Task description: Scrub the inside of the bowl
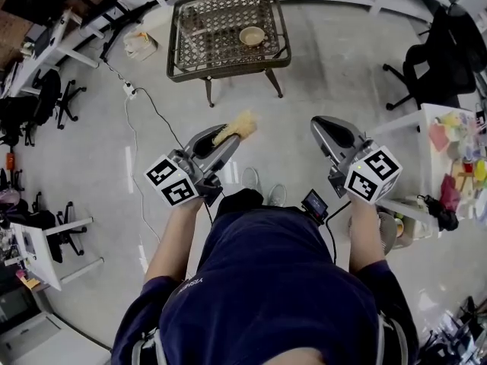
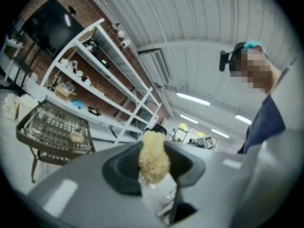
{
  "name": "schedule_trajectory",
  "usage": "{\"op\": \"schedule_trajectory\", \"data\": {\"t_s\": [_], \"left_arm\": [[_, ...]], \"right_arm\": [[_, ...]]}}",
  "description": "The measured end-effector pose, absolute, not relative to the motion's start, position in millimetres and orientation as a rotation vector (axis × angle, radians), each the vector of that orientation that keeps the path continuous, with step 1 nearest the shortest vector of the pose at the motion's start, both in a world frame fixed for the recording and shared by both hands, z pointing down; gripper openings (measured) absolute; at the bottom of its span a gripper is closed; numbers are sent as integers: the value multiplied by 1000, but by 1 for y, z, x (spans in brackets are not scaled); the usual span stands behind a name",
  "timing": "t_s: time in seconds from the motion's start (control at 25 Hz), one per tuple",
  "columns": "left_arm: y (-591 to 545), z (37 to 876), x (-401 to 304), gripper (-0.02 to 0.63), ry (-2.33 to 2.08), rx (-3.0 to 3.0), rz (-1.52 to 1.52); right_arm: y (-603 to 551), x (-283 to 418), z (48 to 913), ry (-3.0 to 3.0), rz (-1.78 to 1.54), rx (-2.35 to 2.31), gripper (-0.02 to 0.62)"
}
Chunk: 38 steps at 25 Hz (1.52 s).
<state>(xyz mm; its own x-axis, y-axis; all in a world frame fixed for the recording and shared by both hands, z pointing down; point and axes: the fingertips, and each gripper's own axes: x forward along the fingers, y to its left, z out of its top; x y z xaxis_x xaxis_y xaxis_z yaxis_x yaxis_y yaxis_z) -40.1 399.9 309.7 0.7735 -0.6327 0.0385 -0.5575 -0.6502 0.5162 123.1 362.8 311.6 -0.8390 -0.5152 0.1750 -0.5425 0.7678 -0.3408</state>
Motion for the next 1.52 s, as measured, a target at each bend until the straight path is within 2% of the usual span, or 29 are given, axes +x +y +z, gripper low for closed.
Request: {"op": "schedule_trajectory", "data": {"t_s": [0.48, 1.12, 1.52], "left_arm": [[337, 326, -62, 121, -881, 2423, -238], [186, 337, -148, 121, -755, 2450, -232], [150, 339, -177, 121, -720, 2457, -234]], "right_arm": [[308, 101, 329, -2829, 645, 849, 8], [177, 0, 340, -2730, 650, 888, 8], [140, -32, 348, -2677, 676, 921, 8]]}}
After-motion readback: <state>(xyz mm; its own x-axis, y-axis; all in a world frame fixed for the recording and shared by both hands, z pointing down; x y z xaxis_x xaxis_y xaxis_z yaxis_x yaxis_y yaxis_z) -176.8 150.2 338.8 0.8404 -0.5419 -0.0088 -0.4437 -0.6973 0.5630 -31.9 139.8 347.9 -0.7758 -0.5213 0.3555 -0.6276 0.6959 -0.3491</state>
